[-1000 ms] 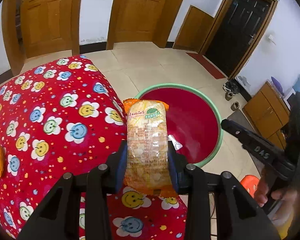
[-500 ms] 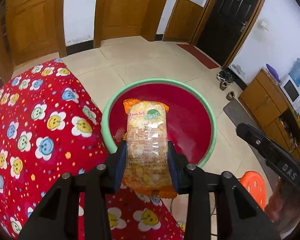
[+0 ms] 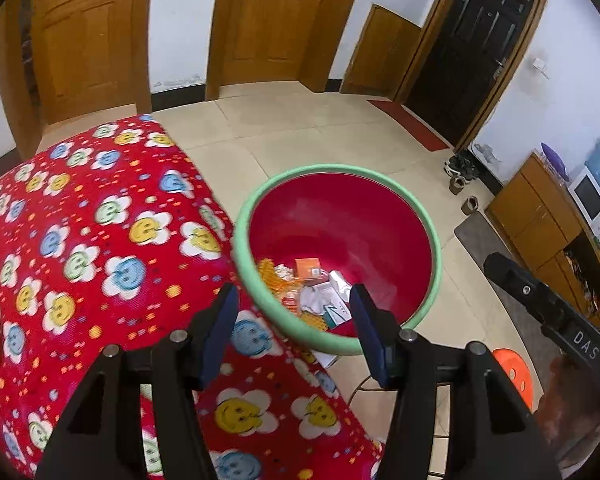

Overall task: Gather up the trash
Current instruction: 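Open the left tool over the bucket to drop the clear bread bag, then move both open tools back over the tablecloth toward the remaining items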

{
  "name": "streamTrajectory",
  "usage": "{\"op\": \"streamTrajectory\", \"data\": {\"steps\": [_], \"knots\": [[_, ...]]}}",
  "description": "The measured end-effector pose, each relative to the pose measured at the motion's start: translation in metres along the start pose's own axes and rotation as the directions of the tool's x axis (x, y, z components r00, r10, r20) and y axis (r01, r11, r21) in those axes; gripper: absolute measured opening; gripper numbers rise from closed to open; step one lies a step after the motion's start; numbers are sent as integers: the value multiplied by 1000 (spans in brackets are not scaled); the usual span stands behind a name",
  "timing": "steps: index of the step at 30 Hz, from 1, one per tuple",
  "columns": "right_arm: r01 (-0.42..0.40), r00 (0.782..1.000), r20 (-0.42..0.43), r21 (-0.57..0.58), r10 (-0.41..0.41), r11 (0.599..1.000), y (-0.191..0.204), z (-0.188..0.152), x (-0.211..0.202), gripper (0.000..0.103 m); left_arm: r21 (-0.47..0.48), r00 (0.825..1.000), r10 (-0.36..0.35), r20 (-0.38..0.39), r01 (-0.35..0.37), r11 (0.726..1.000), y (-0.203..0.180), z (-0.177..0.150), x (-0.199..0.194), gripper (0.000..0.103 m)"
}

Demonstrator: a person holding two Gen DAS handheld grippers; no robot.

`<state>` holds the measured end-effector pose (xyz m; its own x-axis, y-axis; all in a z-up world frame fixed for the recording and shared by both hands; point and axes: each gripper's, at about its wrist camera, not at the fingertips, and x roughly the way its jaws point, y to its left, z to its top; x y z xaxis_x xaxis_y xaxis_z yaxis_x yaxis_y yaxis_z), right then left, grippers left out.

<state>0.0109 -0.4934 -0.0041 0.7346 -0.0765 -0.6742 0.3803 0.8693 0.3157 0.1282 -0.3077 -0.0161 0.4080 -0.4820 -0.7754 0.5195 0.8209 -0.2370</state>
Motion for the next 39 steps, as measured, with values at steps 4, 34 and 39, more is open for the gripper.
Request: {"op": "streamTrajectory", "data": {"steps": [4,34,39], "knots": [[-23,1000,-7,-11,23,1000,9,-4,-2,60,-23,1000,23,16,-22,999,14,-2,-16,57],[-184,983,-57,-171,176,968,137,-44,-21,72,-296,947,312,81,-277,914,163,-67,-134,64],[-227,974,-77,-198,215,954,163,-53,-19,72,-322,918,391,71,-350,880,191,-79,-149,64]]}}
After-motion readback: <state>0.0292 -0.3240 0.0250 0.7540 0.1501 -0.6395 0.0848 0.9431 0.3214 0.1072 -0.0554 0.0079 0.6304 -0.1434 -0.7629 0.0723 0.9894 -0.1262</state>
